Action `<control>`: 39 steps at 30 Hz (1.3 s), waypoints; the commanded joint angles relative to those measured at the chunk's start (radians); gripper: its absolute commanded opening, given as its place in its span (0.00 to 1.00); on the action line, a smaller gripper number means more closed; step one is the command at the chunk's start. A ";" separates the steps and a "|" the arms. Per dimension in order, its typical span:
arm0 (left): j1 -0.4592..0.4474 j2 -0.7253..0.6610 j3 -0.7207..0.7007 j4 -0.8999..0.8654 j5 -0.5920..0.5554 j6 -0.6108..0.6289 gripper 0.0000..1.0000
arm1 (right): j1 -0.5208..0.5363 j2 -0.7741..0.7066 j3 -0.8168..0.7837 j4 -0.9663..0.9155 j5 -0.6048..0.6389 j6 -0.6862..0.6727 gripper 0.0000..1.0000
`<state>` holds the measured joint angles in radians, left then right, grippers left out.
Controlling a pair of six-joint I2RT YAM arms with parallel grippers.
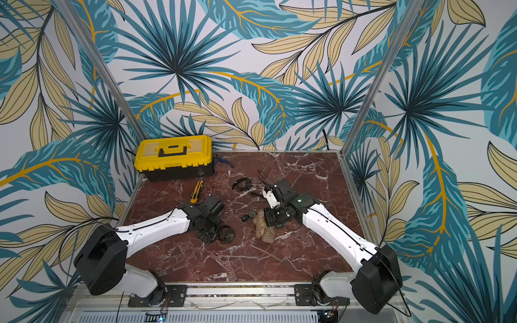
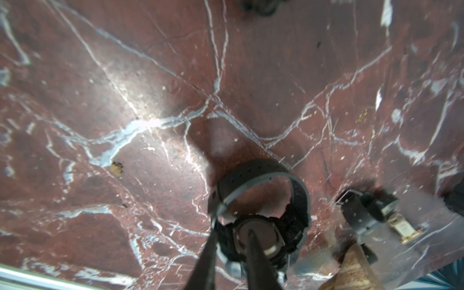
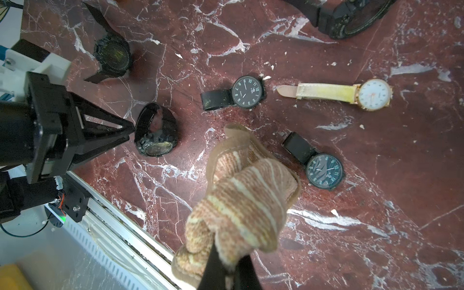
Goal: Wipe the watch dial
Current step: Move the watch to the center of the board, then pick up the watch at the center of the board.
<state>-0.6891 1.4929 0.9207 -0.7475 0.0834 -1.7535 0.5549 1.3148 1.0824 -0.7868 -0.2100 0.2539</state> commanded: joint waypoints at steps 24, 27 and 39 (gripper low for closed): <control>0.054 0.234 0.296 -0.030 0.201 0.555 0.47 | -0.018 0.016 0.020 -0.067 0.097 0.108 0.00; 0.054 0.262 0.295 -0.029 0.223 0.567 0.47 | -0.018 0.022 0.023 -0.071 0.101 0.112 0.00; 0.054 0.312 0.264 0.003 0.270 0.595 0.45 | -0.018 0.057 0.057 -0.086 0.089 0.098 0.00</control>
<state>-0.6353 1.7924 1.1816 -0.7574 0.3283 -1.1740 0.5381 1.3647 1.1225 -0.8577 -0.1200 0.3477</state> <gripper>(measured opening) 0.453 0.059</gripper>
